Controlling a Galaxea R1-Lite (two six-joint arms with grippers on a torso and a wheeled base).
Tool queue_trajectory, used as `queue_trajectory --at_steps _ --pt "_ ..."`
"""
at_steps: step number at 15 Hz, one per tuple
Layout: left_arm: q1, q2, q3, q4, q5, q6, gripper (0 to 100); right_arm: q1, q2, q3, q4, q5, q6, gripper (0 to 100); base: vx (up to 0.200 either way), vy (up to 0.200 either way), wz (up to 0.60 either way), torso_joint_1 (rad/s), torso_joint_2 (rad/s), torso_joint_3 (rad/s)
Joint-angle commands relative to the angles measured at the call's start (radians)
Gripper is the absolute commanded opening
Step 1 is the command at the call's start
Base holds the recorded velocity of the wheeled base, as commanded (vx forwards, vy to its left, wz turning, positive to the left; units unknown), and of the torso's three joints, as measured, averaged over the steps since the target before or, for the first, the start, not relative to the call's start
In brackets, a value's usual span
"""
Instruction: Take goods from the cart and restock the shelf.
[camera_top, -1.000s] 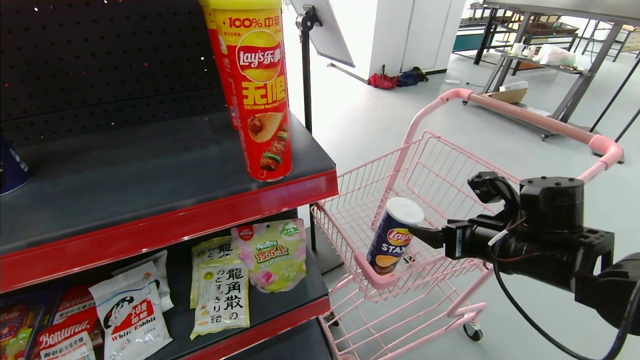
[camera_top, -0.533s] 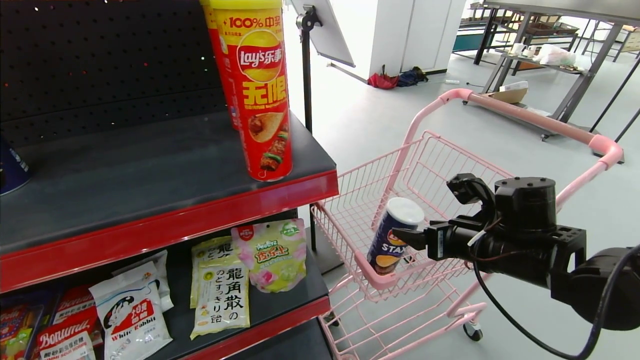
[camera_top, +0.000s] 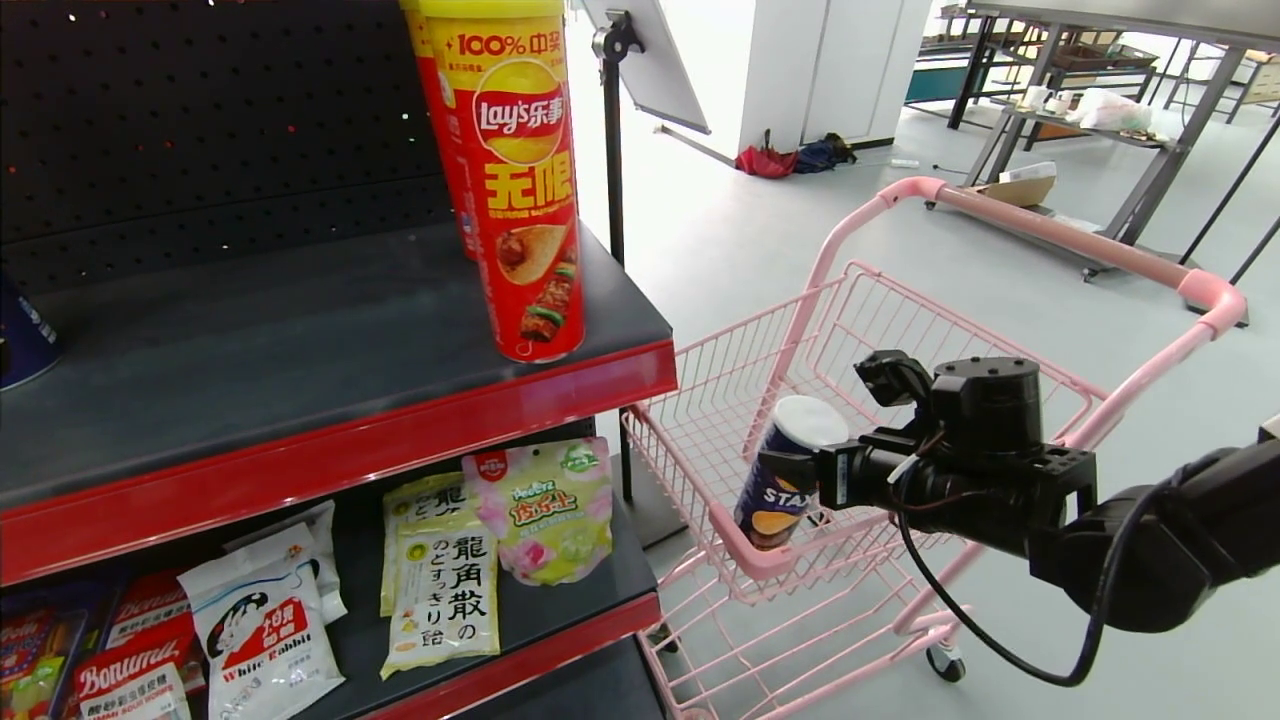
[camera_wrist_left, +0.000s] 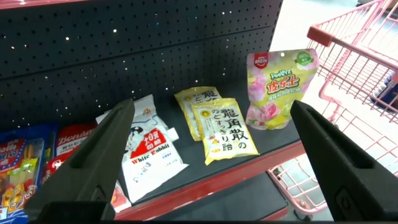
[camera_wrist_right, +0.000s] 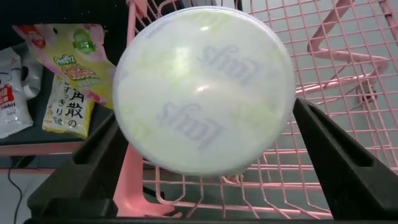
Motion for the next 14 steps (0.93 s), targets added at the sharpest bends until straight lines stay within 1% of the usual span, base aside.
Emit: queue_trajectory --at_steps 1,9,10,12,14 --pt "0.0 0.001 0.0 0.0 0.0 0.0 100 0.006 0.035 -0.02 0.0 0.0 0.001 100 0.0 0.0 0.0 0.0 0.0 0.0" --pt "0.0 0.001 0.0 0.0 0.0 0.0 100 0.01 0.087 -0.04 -0.012 -0.005 0.013 100 0.0 0.0 0.0 0.0 0.0 0.0" --pt "0.0 0.001 0.0 0.0 0.0 0.0 100 0.01 0.108 -0.034 -0.055 -0.005 0.019 0 0.0 0.0 0.0 0.0 0.0 0.0" --pt "0.0 0.001 0.0 0.0 0.0 0.0 100 0.013 0.128 -0.023 -0.104 -0.006 0.022 0 0.0 0.0 0.0 0.0 0.0 0.0" --pt "0.0 0.001 0.0 0.0 0.0 0.0 100 0.016 0.128 -0.011 -0.106 -0.009 0.021 0 0.0 0.0 0.0 0.0 0.0 0.0"
